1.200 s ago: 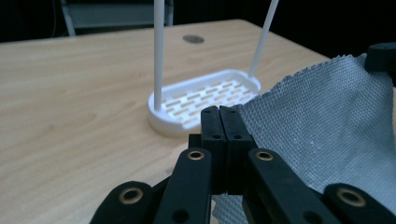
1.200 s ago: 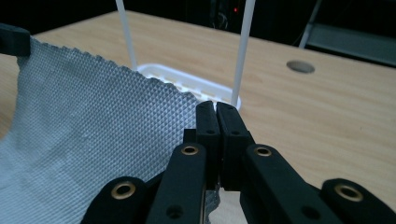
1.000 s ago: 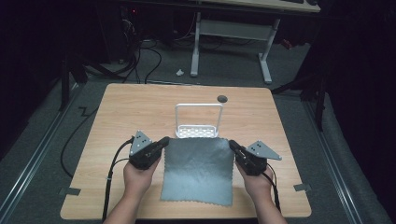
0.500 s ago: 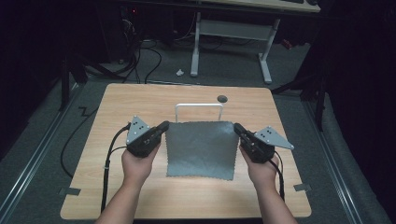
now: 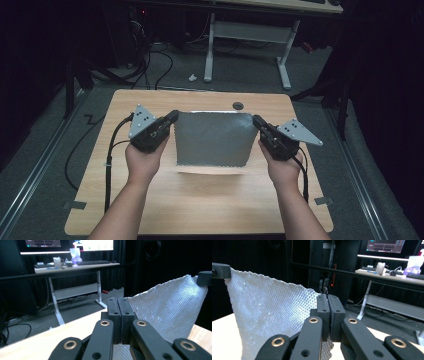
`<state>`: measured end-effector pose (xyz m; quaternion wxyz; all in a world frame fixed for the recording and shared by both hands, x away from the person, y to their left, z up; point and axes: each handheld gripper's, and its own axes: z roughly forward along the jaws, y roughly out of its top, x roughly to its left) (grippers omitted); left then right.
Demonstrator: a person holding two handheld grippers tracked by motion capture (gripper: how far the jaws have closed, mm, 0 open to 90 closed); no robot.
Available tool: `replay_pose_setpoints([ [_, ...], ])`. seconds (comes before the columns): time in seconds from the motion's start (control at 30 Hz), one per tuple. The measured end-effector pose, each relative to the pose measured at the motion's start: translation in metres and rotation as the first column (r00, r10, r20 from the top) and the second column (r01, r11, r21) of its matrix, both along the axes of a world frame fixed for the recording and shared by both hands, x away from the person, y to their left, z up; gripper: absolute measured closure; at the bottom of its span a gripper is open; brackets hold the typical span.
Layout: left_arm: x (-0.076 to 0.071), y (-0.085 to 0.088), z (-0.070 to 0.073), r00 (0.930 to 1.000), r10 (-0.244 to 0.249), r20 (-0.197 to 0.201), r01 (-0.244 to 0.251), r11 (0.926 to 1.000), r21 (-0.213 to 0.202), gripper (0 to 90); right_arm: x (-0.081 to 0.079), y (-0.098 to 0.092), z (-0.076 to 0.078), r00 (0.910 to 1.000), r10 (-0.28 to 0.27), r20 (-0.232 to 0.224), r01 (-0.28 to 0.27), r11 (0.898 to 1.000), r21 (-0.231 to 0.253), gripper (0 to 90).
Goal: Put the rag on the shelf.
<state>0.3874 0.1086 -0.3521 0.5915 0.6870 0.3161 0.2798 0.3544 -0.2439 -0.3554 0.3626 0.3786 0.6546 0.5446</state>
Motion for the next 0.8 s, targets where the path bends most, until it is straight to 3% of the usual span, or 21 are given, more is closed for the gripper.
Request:
replay_pose_setpoints([
  [0.2,0.012,-0.002,0.014,0.9994,0.016,0.03,-0.016,0.9998,0.007,89.8,0.015,0.002,0.014,0.9996,-0.02,0.022,0.019,1.0,0.001,89.6],
  [0.33,0.023,-0.001,0.015,0.9995,0.027,0.017,-0.027,0.9992,-0.03,89.8,0.024,0.003,0.018,0.9991,-0.03,0.029,0.03,1.0,0.002,89.5],
  [0.43,0.033,-0.001,0.016,0.9988,0.046,0.016,-0.045,0.9987,-0.026,89.8,0.036,0.005,0.021,0.999,-0.039,0.024,0.039,0.999,0.004,89.6],
  [0.57,0.047,-0.003,0.02,0.9985,0.053,0.015,-0.053,0.9985,-0.013,89.8,0.046,0.005,0.024,0.9987,-0.046,0.022,0.046,0.999,0.003,89.6],
  [0.6,0.054,-0.006,0.022,0.9976,0.067,0.019,-0.068,0.9976,0.014,89.8,0.054,0.005,0.027,0.9987,-0.048,0.015,0.048,0.999,-0.006,89.6],
  [0.7,0.064,-0.007,0.022,0.9963,0.083,0.022,-0.084,0.996,0.03,89.7,0.063,0.006,0.029,0.9986,-0.053,0.006,0.053,0.999,-0.011,89.6],
  [0.8,0.087,-0.012,0.022,0.9926,0.121,-0.007,-0.12,0.9904,0.069,89.7,0.085,0.007,0.033,0.9982,-0.059,-0.009,0.059,0.998,-0.014,89.6],
])
